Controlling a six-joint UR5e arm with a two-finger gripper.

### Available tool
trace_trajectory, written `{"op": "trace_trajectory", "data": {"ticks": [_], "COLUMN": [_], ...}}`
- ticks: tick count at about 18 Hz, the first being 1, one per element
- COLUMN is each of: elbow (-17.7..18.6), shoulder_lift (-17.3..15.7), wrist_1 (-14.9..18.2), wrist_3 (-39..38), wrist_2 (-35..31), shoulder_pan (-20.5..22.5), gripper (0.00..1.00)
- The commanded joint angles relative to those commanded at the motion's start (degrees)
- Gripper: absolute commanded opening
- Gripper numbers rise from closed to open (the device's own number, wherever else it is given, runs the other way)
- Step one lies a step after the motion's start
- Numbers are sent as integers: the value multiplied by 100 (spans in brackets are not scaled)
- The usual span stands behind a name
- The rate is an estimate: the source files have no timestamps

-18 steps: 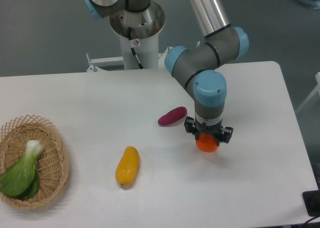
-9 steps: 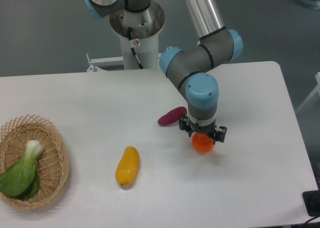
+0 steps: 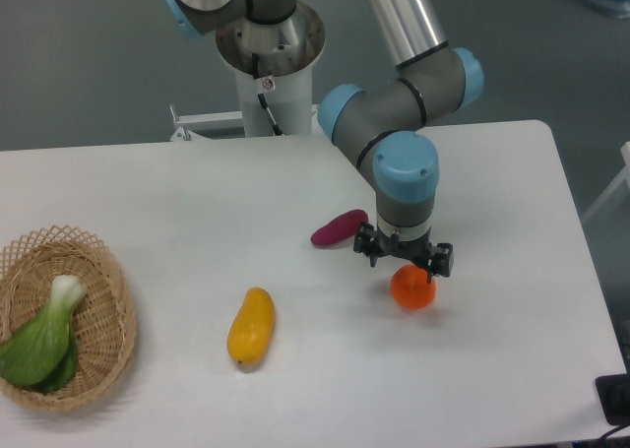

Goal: Place the orange on the table
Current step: 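Open the gripper to release the orange and lift the gripper away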

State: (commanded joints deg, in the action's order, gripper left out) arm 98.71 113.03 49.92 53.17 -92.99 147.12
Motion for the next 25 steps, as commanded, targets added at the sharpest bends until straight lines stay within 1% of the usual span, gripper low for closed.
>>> {"op": "trace_trajectory", "data": {"ticks": [5,7,8,9,11,12,13,16,17,21,25], "elbow": [-395,-562,-580,-589,-650,-781,-948,-1615,-1740,-1714,-1566], "shoulder_lift": [26,70,70,70,70,88,149,386,439,457,457], "wrist_1": [26,96,105,105,166,306,534,1447,1563,1486,1187], "wrist_3": [105,534,893,1097,1309,1336,1345,1642,1687,1714,1714], "wrist_2": [290,290,325,404,501,510,510,492,484,501,475], "shoulder_pan": [237,395,544,632,747,765,774,756,730,651,581], "gripper": [100,100,100,100,100,100,100,100,100,100,100]}}
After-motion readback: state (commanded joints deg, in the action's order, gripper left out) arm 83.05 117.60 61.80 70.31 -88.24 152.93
